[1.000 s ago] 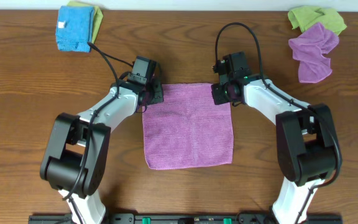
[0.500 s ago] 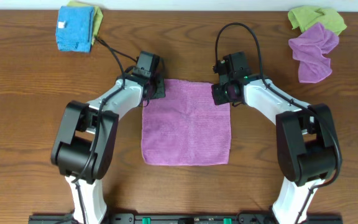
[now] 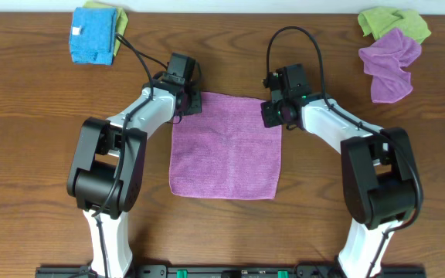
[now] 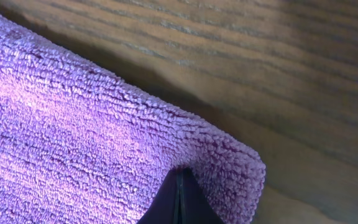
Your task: Fold the cloth
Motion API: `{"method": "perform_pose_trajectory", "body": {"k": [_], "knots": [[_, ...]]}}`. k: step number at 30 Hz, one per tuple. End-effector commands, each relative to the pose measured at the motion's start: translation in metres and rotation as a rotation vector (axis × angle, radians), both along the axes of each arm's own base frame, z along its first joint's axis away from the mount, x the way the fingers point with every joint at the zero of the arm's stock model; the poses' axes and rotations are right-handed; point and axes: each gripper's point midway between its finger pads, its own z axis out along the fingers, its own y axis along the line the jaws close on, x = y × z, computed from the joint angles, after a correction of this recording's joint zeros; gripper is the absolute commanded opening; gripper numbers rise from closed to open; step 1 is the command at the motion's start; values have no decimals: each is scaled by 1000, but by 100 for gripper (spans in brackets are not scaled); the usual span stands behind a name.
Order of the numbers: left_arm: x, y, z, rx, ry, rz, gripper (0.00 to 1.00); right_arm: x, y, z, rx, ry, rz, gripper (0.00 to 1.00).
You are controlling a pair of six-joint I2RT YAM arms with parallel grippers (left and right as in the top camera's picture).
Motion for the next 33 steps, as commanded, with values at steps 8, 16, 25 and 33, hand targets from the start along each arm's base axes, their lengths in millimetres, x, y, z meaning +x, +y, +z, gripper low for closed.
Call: {"method": "perform_pose_trajectory", "body": {"k": [8,16,25,33], "knots": [[-14,9,-17,23,75,1,5,8,7,-8,18,-37,-4,1],[3,13,57,24,-89,22,5,21,20,52,76,-68,23,1],[-47,29,143,14,-97,23,6,-33,3,127,56,-3,20,1],[-120,56,177,-53,-13,20,6,-97,-26,188,78,9,0,2]]}}
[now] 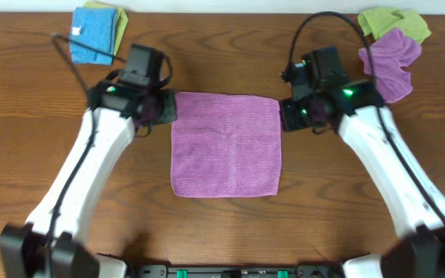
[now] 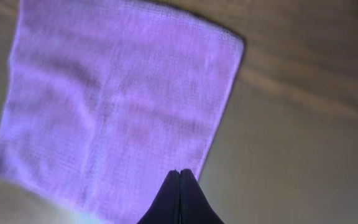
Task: Fold the cloth
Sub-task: 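Move both grippers to the near corners of the purple cloth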
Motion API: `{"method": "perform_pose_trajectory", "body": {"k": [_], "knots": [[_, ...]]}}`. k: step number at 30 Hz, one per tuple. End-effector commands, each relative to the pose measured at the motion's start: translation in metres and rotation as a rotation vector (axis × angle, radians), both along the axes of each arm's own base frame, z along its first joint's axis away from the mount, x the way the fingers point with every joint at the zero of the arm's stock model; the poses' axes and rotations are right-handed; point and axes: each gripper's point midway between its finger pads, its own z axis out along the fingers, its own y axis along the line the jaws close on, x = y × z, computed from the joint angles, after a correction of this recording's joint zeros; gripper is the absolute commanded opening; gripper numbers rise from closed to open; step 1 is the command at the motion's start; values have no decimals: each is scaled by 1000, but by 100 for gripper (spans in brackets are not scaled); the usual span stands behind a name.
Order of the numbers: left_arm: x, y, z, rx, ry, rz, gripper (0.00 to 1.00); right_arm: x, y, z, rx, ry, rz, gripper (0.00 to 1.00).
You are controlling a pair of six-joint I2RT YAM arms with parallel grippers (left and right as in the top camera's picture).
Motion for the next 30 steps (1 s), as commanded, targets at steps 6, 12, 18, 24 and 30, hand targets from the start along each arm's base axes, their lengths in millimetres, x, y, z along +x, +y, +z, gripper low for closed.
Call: {"method": "perform_pose_trajectory", "body": {"k": [6,12,18,24,30], "knots": [[-92,27,1,-93,-16,-15,6,-77,-34,29,49,-119,-30,1],[-122,10,-37,-308,-7,-19,6,-121,-19,-23,289,-117,-39,1],[-123,8,-71,-478,83,22,6,-145,-10,-79,530,68,-92,1],[-125,6,-102,-538,201,20,6,-152,-12,-106,569,174,-99,2],[-131,-3,-124,-597,301,-19,25,-158,-8,-122,583,254,-74,31]]}}
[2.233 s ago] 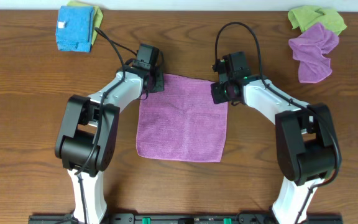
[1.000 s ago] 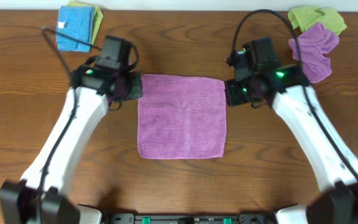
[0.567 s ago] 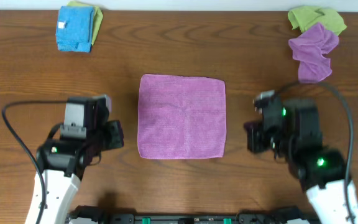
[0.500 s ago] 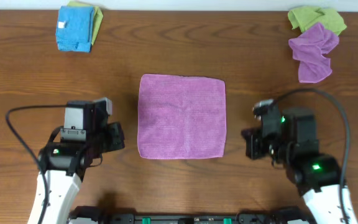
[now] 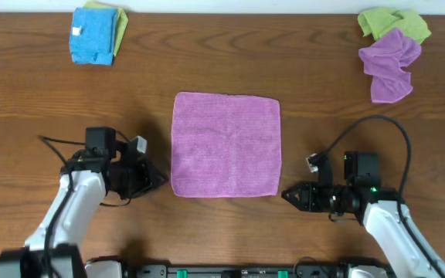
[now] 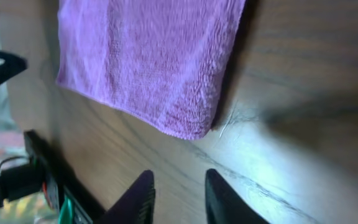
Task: Fold the cloth
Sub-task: 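Move both grippers to the near corners of the purple cloth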
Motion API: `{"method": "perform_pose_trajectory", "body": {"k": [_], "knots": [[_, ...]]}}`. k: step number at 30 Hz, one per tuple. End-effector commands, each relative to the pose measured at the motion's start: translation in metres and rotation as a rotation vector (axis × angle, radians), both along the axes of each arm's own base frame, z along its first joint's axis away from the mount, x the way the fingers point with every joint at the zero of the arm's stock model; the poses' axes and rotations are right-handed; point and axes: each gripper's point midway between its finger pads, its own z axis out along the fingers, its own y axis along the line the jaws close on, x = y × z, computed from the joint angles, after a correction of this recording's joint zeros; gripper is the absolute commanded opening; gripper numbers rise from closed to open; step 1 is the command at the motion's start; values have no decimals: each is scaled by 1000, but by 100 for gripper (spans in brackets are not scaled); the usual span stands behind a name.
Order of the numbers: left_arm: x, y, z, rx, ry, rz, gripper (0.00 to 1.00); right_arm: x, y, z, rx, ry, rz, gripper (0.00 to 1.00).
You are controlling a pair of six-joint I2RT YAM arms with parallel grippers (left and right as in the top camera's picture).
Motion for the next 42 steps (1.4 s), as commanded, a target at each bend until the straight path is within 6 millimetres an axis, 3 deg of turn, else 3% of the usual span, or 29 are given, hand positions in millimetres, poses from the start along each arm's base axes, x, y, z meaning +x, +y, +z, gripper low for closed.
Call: {"method": "perform_pose_trajectory", "body": {"k": [1,3,10,28,39,42], "knots": [[-5,-8,-3,-59,5,-53,29,-3,5,-1,40,-4,42,32],[-4,-7,-7,-54,8,-60,37,-1,4,-3,37,-6,42,33],[-3,-7,-15,-57,28,-59,42,9,-4,-13,-24,-33,29,40],[-1,-13,-29,-104,95,-28,42,22,-3,-40,-14,22,-7,43],[-10,-28,-39,-135,149,-69,41,24,-3,-47,-8,38,-13,47],[-9,-30,-40,-133,144,-76,37,24,-3,-47,-8,36,-13,46]]}}
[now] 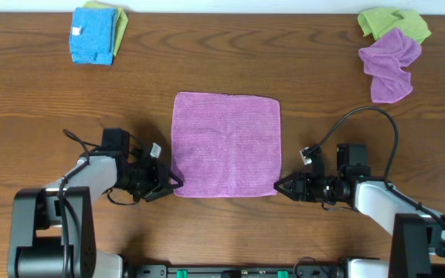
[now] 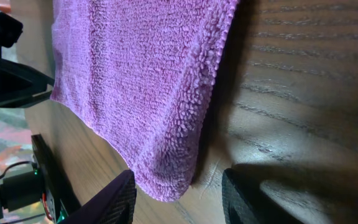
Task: Fold the cloth
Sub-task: 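Move both grippers to the near corners of the purple cloth, then grasp the near corners with both grippers and lift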
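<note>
A purple cloth lies flat and square on the middle of the wooden table. My right gripper is low at the cloth's near right corner, open, with that corner between its fingers and nothing gripped. My left gripper lies low at the cloth's near left corner, pointing toward it; the overhead view does not show how far its jaws stand apart. In the right wrist view the left gripper's dark tip shows beyond the cloth's far side.
A folded blue cloth on a green one lies at the back left. A crumpled green cloth and a crumpled purple cloth lie at the back right. The table's front edge runs just below both arms.
Both grippers have moved inward to the cloth's near corners. The right gripper's open fingers now straddle the near right corner, and its jaws stand wider apart. The cloth has not moved.
Both grippers were at the cloth's far corners, the right one shut on its corner. Then they stood just outside those corners, the right shut on nothing. Later both were low beside the near edge, the right open, and now sit at the near corners.
</note>
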Motion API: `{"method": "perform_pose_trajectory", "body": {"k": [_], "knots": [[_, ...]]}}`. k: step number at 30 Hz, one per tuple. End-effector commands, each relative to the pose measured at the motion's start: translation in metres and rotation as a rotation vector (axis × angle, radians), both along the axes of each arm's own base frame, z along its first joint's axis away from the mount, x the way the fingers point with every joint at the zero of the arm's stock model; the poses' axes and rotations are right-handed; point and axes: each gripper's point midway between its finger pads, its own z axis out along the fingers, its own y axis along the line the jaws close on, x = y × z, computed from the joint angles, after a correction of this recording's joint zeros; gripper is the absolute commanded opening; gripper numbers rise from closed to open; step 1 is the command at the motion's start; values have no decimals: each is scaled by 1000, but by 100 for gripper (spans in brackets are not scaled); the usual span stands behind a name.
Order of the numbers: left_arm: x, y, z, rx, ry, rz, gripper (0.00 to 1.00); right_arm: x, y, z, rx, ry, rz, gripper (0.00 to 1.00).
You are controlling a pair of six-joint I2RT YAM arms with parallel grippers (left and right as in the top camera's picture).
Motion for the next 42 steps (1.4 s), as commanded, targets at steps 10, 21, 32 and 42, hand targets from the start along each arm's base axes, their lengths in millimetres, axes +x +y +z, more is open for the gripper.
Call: {"method": "perform_pose_trajectory", "body": {"k": [10,21,32,42], "knots": [[0,-2,-5,4,15,-1,6,-2,0,-14,-62,30,-8,41],[1,-2,-4,1,7,-1,6,-4,12,-13,-57,34,11,2],[28,-13,17,-90,-85,9,6,20,34,32,125,-36,53,1],[98,-7,73,-46,-343,7,6,78,33,88,105,-195,13,2]]}}
